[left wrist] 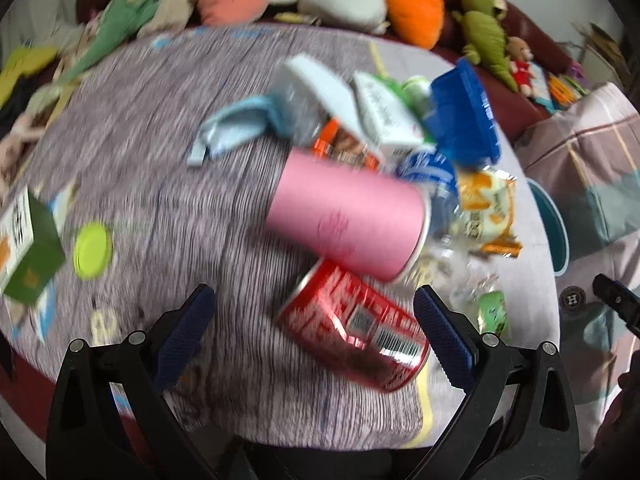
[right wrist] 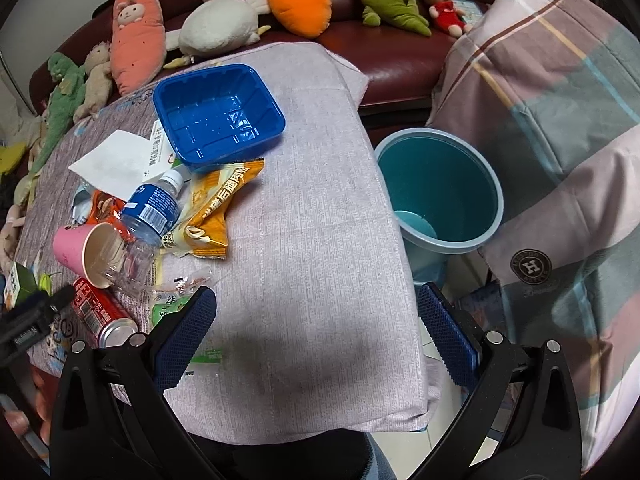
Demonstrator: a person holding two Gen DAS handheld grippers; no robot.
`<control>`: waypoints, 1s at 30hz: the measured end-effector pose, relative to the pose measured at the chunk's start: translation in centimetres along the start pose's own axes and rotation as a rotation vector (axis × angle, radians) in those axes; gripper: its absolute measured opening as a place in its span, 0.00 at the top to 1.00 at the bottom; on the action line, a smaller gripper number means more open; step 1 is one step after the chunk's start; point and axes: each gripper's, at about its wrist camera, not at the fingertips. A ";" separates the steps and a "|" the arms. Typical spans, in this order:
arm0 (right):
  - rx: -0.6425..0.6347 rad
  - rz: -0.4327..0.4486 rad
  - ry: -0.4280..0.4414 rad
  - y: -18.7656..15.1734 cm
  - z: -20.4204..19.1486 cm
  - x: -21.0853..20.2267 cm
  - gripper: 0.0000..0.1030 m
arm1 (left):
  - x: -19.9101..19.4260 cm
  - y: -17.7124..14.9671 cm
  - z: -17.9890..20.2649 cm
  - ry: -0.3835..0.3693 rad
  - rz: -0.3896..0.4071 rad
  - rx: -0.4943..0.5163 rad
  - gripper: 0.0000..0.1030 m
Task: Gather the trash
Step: 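Grasp the red Coke can with the left tool while the right tool grasps the water bottle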
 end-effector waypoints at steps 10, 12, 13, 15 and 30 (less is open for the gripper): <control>0.019 0.000 0.050 -0.4 0.7 0.6 0.06 | 3.3 -1.3 -0.9 -0.007 -0.071 -0.115 0.03; 0.015 -0.003 0.057 -0.4 0.5 0.8 0.06 | 3.4 -1.6 -1.3 -0.002 -0.062 -0.107 0.03; 0.010 -0.004 0.059 -0.3 0.3 0.9 0.06 | 3.5 -1.7 -1.5 0.003 -0.067 -0.103 0.03; -0.002 -0.008 0.067 -0.2 -0.3 1.0 0.06 | 3.6 -2.1 -2.1 0.007 -0.080 -0.094 0.03; -0.063 -0.004 0.111 0.5 -3.3 0.7 0.06 | 1.8 -2.4 -3.0 -0.010 -0.026 -0.008 0.51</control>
Point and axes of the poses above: each gripper's, at about its wrist camera, not at the fingertips, and x roughly the way its jaws point, z to its right, y to its top, and after that the axes turned 6 degrees about -y, right-handed
